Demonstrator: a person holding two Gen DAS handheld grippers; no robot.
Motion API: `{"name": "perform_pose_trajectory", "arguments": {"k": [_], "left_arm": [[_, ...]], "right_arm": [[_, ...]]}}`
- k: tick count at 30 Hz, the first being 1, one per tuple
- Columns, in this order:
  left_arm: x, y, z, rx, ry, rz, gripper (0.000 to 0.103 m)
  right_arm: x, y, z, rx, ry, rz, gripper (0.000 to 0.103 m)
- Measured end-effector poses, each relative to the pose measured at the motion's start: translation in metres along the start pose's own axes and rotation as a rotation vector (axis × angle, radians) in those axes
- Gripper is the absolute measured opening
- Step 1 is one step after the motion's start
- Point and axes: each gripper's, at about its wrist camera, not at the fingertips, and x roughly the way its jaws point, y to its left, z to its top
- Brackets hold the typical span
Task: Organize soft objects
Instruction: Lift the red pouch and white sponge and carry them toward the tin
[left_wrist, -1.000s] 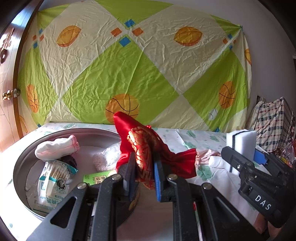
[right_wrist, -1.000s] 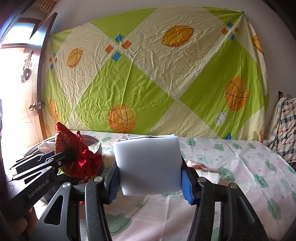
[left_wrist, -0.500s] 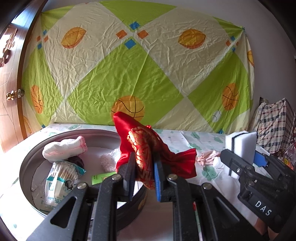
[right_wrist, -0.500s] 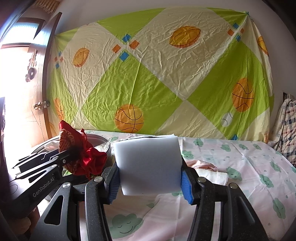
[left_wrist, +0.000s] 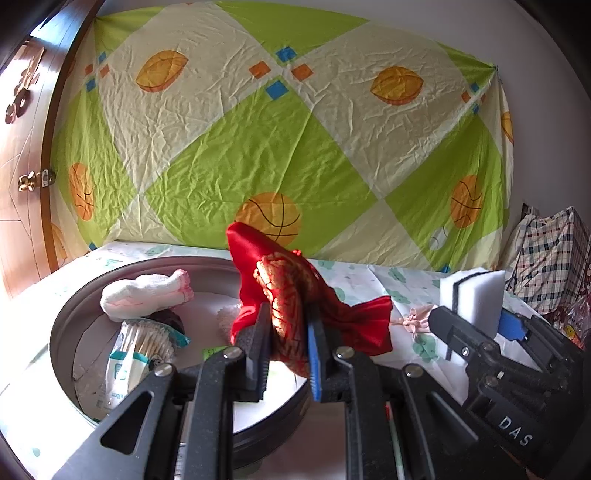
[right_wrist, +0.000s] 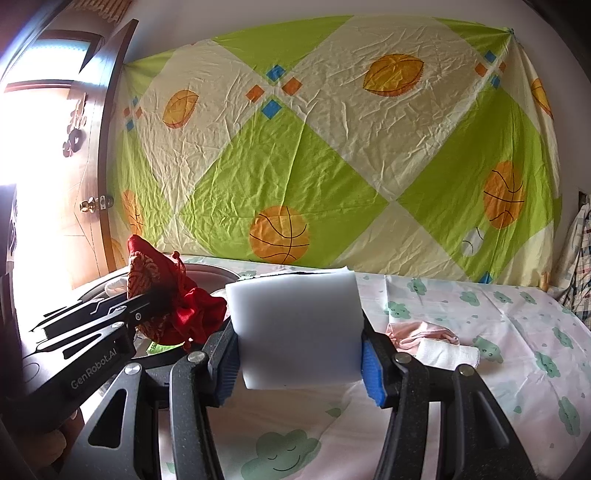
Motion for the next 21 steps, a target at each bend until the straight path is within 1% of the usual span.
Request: {"name": "perform_pose_trajectory", "arguments": {"k": [21], "left_arm": [[-0.008, 0.029, 0.001, -0.041, -0.011, 0.015, 0.015]], "right_arm": [[0.01, 0.026, 0.001, -0.022, 0.006, 0.055, 0.057]]}}
